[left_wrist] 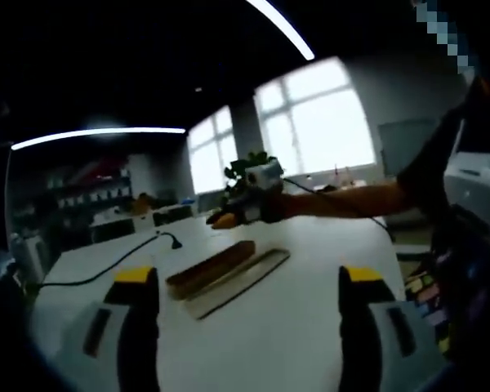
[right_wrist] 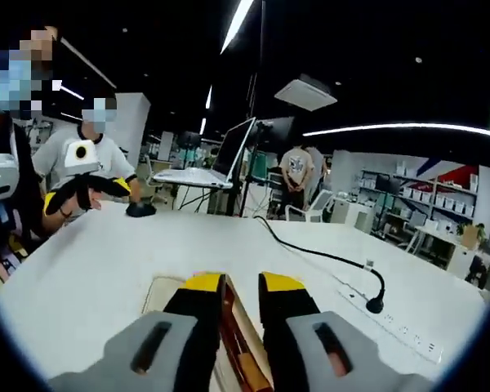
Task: Arrange the utensils inside the cutlery case until each visible utensil rests in its matching compartment.
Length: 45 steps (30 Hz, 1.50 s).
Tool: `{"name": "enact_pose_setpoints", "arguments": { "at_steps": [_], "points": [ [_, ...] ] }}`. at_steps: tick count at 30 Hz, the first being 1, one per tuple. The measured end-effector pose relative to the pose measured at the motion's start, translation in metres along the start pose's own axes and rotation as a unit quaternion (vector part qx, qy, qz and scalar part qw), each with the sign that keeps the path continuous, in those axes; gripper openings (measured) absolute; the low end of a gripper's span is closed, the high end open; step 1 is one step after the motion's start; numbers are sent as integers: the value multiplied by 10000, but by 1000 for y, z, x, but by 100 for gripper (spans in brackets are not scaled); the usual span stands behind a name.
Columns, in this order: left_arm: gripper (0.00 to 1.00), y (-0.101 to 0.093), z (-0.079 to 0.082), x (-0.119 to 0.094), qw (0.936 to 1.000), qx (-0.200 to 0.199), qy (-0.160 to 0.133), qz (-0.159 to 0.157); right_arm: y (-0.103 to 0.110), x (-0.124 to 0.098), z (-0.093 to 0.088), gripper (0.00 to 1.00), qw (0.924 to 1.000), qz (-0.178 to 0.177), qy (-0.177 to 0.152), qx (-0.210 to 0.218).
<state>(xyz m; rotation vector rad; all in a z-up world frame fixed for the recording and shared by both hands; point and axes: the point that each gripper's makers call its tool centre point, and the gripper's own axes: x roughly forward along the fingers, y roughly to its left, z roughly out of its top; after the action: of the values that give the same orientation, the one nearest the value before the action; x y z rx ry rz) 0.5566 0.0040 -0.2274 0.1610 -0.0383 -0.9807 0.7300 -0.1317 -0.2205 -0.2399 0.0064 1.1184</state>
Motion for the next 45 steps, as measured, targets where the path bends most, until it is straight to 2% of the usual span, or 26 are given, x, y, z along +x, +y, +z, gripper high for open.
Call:
{"name": "enact_pose_setpoints", "arguments": {
  "at_steps": [4,6,8,10,12,13,14,15,18,21,22,24,26,29,32,35,37,40,42,45],
  "points": [
    [95,4,-4,1,9999,-137,59,49,-2,-17,22,20,9984,-238,-491,132],
    [94,9,-8,2,9993,-341,67,135,6,-28,29,22,9970,-214,-688,278],
    [93,12,-10,2,9985,-532,50,153,11,-40,39,22,9940,-245,-976,418],
    [91,13,-12,3,9978,-640,70,144,13,-56,45,23,9904,-443,-1185,564],
    [90,9,-10,3,9983,-580,25,79,19,-72,51,24,9846,-498,-1457,823],
    [91,7,-8,3,9987,-512,-20,59,25,-79,54,24,9776,-329,-1665,1245],
    [91,5,-6,3,9989,-471,-43,58,27,-91,62,25,9660,-226,-2035,1578],
    [91,4,-4,3,9990,-437,-72,59,29,-96,58,27,9647,-249,-1995,1703],
    [89,6,-5,5,9987,-498,-59,77,36,-113,44,33,9763,-606,-1638,1279],
    [88,7,-6,6,9984,-554,-38,94,50,-127,26,38,9876,-623,-1089,940],
    [88,6,-5,5,9986,-513,-50,96,55,-133,20,37,9916,-626,-887,704],
    [88,3,5,3,9995,-188,-247,56,58,-144,13,36,9929,-791,-665,582],
    [88,2,3,3,9999,-101,-70,83,63,-156,11,35,9922,-826,-661,665],
    [88,1,3,6,9999,14,92,70,66,-171,8,27,9903,-941,-665,781],
    [89,-3,2,6,9994,158,304,-10,67,-180,5,34,9892,-1065,-586,820],
    [86,-3,8,3,9988,347,358,18,69,-185,2,31,9881,-1268,-470,736],
    [87,-2,8,2,9983,361,455,-7,71,-187,-4,32,9881,-1407,-212,582],
    [91,9,5,5,9976,311,599,182,76,-187,-16,34,9865,-1594,317,188],
    [88,10,0,7,9969,334,709,118,71,-191,-30,39,9767,-2001,753,171],
    [86,7,-6,13,9963,252,817,17,71,-192,-45,42,9731,-2035,1085,-24]
  ]
}}
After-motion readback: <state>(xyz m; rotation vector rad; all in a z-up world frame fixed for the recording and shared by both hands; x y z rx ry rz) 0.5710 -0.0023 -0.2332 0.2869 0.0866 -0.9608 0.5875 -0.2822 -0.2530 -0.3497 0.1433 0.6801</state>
